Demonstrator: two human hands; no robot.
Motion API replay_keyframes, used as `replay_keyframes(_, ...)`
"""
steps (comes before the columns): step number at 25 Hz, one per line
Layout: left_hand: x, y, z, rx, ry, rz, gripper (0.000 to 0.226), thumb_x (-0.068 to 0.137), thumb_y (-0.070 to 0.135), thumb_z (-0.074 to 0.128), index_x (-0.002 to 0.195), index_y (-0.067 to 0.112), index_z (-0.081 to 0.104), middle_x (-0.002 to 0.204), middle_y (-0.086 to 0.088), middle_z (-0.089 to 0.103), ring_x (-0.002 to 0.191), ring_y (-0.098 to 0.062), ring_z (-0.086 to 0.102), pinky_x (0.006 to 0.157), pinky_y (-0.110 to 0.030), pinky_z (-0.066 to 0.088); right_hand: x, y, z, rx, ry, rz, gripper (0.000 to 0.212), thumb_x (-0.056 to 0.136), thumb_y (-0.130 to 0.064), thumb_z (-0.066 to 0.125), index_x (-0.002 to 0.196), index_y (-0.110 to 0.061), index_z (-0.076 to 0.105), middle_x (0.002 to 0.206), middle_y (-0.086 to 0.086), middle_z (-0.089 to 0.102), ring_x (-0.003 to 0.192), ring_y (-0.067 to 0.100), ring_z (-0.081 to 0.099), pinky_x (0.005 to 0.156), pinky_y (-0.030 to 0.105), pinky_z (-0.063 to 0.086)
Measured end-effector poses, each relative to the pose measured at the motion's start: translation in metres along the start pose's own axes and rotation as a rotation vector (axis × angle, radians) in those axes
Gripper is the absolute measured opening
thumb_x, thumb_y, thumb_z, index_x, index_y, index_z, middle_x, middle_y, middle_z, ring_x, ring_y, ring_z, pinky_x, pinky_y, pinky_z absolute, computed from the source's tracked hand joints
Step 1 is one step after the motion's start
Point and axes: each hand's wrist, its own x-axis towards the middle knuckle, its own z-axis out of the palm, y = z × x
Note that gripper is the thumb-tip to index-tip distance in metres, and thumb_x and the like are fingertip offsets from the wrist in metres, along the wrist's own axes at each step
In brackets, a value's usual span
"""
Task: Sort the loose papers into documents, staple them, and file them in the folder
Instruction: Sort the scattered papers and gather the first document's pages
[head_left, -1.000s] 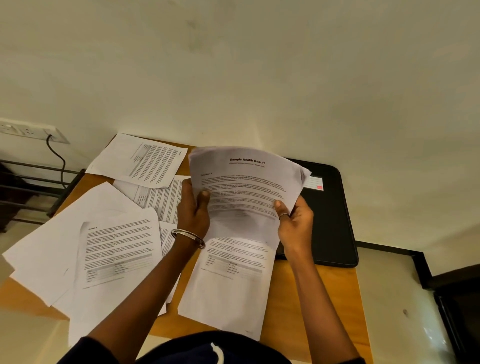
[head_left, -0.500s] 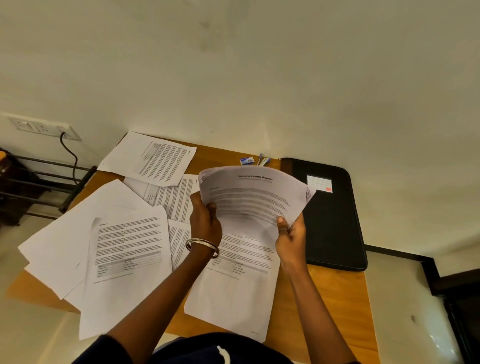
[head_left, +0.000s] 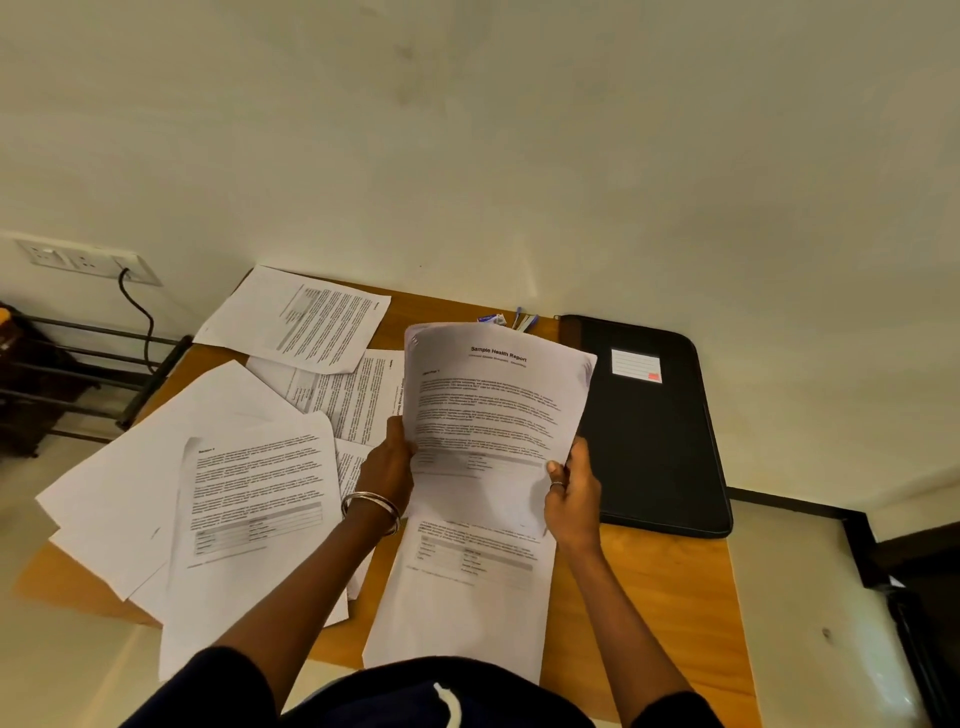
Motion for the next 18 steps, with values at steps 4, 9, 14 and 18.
replay_keyframes(4,0.008,0.008,-0.017,-0.11,-0.008,0.071,0.026,0.095,0.007,0.044,0.119,0.001,0.038,0.103,-0.017,0.061,0.085,-0.035,0.062,0.07,-0.035,0.052,0.003,-0.013,-0.013,0.096,0.045,-0.01,0.033,0.096,-0.006,0.051,0.126,-0.02,0.047,0.117,-0.006,0.061,0.104,0.002,0.06,0.086,0.027,0.056)
replay_keyframes(9,0.015,0.002,-0.024,-0.46,-0.235,0.091,0.017,0.097,0.01,0.041,0.114,0.012,0.046,0.116,-0.007,0.061,0.1,-0.024,0.061,0.085,-0.04,0.053,0.006,-0.012,-0.04,0.288,-0.029,0.065,0.031,0.099,-0.015,0.046,0.13,-0.022,0.044,0.114,-0.009,0.065,0.101,0.006,0.066,0.075,0.024,0.057)
replay_keyframes(14,-0.003,-0.001,0.007,-0.76,-0.228,-0.321,0.021,0.098,0.022,0.041,0.095,0.011,0.059,0.091,-0.013,0.066,0.083,-0.032,0.064,0.072,-0.044,0.056,-0.001,0.021,-0.049,0.307,0.011,0.37,0.023,0.098,-0.01,0.05,0.11,-0.027,0.056,0.114,0.003,0.068,0.097,0.017,0.068,0.081,0.041,0.058)
replay_keyframes(18,-0.019,-0.026,0.039,-0.072,-0.125,-0.354,0.027,0.091,0.026,0.055,0.11,0.007,0.058,0.108,-0.016,0.063,0.097,-0.033,0.06,0.084,-0.039,0.049,-0.012,0.05,-0.065,0.436,0.146,0.564,0.027,0.097,-0.008,0.051,0.119,-0.023,0.056,0.116,0.006,0.065,0.102,0.023,0.064,0.084,0.048,0.056)
